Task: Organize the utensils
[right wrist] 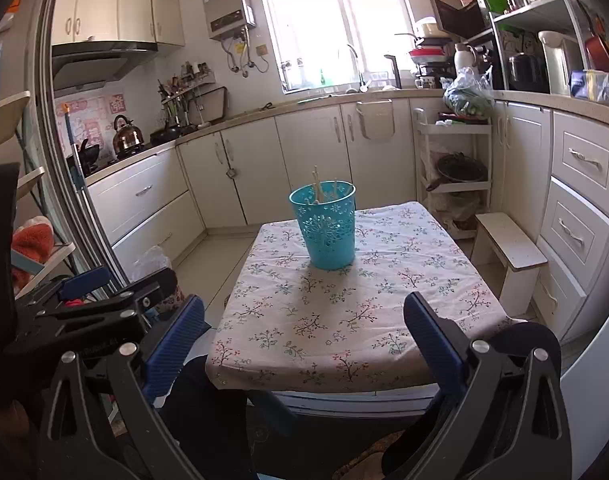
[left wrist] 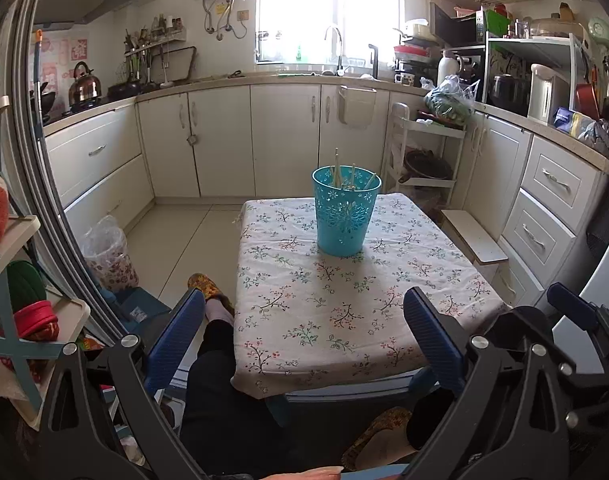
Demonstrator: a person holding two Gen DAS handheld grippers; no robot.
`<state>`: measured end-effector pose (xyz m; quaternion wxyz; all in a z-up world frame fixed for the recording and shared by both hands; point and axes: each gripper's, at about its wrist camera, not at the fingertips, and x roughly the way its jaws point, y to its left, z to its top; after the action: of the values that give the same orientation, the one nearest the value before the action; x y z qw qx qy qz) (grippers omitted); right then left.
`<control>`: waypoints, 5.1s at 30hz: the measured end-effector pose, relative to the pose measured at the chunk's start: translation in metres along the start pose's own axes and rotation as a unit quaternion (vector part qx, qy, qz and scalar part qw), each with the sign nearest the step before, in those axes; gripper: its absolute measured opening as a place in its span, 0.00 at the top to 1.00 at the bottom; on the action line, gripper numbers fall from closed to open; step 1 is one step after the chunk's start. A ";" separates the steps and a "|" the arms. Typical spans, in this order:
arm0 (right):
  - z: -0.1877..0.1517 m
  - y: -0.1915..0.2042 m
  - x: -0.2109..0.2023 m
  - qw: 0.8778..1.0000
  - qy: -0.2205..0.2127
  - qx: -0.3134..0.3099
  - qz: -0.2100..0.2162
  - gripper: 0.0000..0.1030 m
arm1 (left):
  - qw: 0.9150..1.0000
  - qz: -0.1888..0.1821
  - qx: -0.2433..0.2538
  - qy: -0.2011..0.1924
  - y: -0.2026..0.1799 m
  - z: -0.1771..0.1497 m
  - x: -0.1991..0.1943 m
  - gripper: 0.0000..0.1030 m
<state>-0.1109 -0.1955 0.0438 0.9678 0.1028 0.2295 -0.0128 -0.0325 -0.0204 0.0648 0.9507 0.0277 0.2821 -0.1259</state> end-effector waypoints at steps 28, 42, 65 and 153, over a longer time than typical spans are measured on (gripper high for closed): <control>0.000 -0.001 -0.005 1.000 -0.006 0.001 0.002 0.07 | 1.000 0.008 -0.005 -0.020 0.001 0.002 -0.018 0.07; 0.001 -0.003 -0.008 1.000 -0.006 0.002 -0.001 0.07 | 1.000 0.008 -0.007 -0.021 0.001 0.001 -0.021 0.07; 0.002 -0.002 -0.012 1.000 -0.009 0.001 -0.001 0.07 | 1.000 0.008 -0.006 -0.019 0.002 -0.001 -0.023 0.07; 0.003 -0.004 -0.015 1.000 -0.010 0.000 -0.006 0.07 | 1.000 0.007 -0.003 -0.015 0.004 -0.001 -0.021 0.07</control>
<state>-0.1235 -0.1999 0.0524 0.9699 0.1017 0.2204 -0.0196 -0.0495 -0.0116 0.0753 0.9559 0.0253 0.2675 -0.1187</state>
